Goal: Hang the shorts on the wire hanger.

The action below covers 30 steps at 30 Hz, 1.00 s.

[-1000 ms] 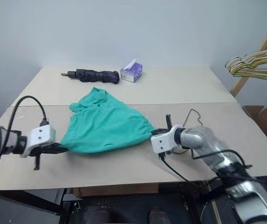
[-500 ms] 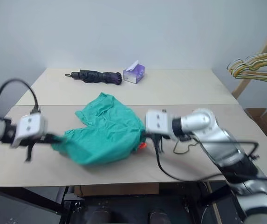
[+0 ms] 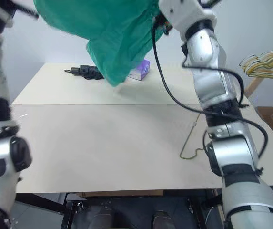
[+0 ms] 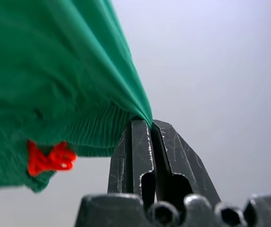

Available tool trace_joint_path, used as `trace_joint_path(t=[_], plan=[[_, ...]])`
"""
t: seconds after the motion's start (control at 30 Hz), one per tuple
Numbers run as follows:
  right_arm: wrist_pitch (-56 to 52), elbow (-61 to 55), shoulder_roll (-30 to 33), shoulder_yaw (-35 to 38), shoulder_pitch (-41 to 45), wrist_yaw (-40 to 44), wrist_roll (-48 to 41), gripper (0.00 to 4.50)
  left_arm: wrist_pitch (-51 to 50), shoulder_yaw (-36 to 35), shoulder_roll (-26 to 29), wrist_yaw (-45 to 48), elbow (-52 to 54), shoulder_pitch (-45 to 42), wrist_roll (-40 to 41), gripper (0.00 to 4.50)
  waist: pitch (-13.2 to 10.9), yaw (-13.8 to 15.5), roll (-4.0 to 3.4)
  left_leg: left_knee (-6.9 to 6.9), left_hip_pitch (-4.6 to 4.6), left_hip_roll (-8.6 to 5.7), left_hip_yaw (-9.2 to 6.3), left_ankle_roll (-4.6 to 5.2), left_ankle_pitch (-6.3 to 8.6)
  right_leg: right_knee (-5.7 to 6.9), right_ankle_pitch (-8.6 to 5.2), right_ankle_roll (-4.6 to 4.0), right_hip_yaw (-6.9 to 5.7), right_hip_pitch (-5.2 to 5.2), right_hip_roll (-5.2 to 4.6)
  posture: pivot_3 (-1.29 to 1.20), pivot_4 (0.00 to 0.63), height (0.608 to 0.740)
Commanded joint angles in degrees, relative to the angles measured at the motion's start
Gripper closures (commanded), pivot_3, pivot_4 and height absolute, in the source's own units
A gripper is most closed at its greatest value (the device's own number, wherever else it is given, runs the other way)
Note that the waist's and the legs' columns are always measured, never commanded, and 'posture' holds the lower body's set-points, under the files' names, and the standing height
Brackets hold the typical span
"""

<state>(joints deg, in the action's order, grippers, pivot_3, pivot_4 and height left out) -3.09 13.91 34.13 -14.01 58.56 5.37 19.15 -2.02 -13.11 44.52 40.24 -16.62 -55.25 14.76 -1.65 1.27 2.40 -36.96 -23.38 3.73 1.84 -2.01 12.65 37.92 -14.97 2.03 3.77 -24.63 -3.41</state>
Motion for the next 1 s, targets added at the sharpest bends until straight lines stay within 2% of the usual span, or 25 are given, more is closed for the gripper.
trace_joint_path(t=[0.03,0.1,0.2,0.27,0.37,0.5,0.63,0.8,0.9,0.97,1.0], plan=[[6.59,-3.65,3.77,-4.64,-6.9,8.71,3.07,4.48,-3.13,1.39,6.21,14.6,7.39,11.62,3.98,4.5,-0.03,-0.77,-0.04,0.0,0.34,0.01,0.0,0.03,0.02,-0.21,-0.01,0.0,0.0,0.32,0.01,0.12,0.0,0.74],[12.88,-5.08,7.77,-10.6,-12.77,17.77,5.25,4.48,-1.94,4.2,10.49,21.24,10.83,22.61,1.86,4.5,-0.04,-1.35,-0.05,0.0,0.68,0.03,0.01,0.1,0.05,-0.12,0.0,-0.05,0.0,0.62,0.03,0.12,0.0,0.74],[18.03,-6.94,10.46,-15.41,-20.25,26.38,5.55,4.48,1.74,8.78,17.65,27.58,13.8,36.86,-4.28,4.5,-0.09,-1.99,-0.07,0.08,1.37,0.11,0.03,0.21,0.1,-0.13,-0.09,-0.09,0.04,1.26,0.09,0.12,0.0,0.74],[19.1,-7.71,10.29,-17.95,-24.91,29.99,6.31,4.48,0.86,10.7,18.99,28.18,14.97,44.08,-6.3,4.5,-0.09,-2.15,-0.07,0.08,1.39,0.15,0.03,0.22,0.1,-0.14,-0.1,-0.11,0.03,1.28,0.12,0.13,0.0,0.74],[23.87,-9.26,11.65,-19.67,-28.3,33.63,7.53,4.48,1.63,11.88,19.81,28.03,17.45,50.54,-9.01,4.5,-0.11,-1.85,-0.05,0.04,1.34,0.16,0.02,0.25,0.12,-0.12,-0.11,-0.12,0.03,1.26,0.11,0.14,0.0,0.74],[23.08,-12.82,12.34,-18.16,-30.94,39.1,4.96,4.48,-0.59,10.87,20.96,29.35,22.45,56.37,-8.38,4.5,-0.1,-1.13,-0.04,0.01,1.39,0.17,0.03,0.27,0.13,-0.14,-0.11,-0.12,0.02,1.31,0.1,0.14,0.0,0.74],[22.44,-15.14,14.48,-16.35,-31.38,44.63,3.7,4.48,-5.05,8.26,25.32,33.42,28.39,62.41,-6.33,4.5,-0.11,-0.56,-0.04,0.02,1.46,0.19,0.04,0.29,0.15,-0.16,-0.12,-0.12,0.0,1.37,0.12,0.13,0.0,0.74],[22.37,-16.08,15.53,-14.34,-31.77,47.88,2.18,4.48,-8.06,5.66,28.56,35.76,32.83,68.26,-5.96,4.5,-0.11,-0.49,-0.04,0.02,1.54,0.19,0.05,0.29,0.15,-0.18,-0.14,-0.12,-0.01,1.44,0.11,0.13,0.0,0.74],[23.13,-16.36,15.72,-13.6,-31.93,49.16,1.22,4.48,-8.75,5.35,28.23,34.57,33.99,69.08,-6.62,4.5,-0.11,-0.48,-0.04,0.02,1.53,0.19,0.06,0.3,0.16,-0.19,-0.15,-0.13,-0.01,1.44,0.11,0.13,0.0,0.74],[24.31,-17.48,17.03,-13.17,-32.36,51.65,-0.79,3.94,-7.46,6.17,27.25,32.85,33.93,68.28,-7.74,4.5,-0.12,-0.46,-0.04,0.02,1.54,0.2,0.05,0.3,0.16,-0.19,-0.15,-0.13,-0.01,1.44,0.11,0.12,0.0,0.74],[24.52,-18.17,17.8,-12.96,-32.68,53.02,-1.91,3.68,-7.02,6.34,27.13,32.99,34.07,68.19,-7.6,4.28,-0.13,-0.41,-0.05,0.02,1.54,0.19,0.06,0.3,0.16,-0.2,-0.15,-0.13,-0.02,1.46,0.1,0.12,0.0,0.74]])
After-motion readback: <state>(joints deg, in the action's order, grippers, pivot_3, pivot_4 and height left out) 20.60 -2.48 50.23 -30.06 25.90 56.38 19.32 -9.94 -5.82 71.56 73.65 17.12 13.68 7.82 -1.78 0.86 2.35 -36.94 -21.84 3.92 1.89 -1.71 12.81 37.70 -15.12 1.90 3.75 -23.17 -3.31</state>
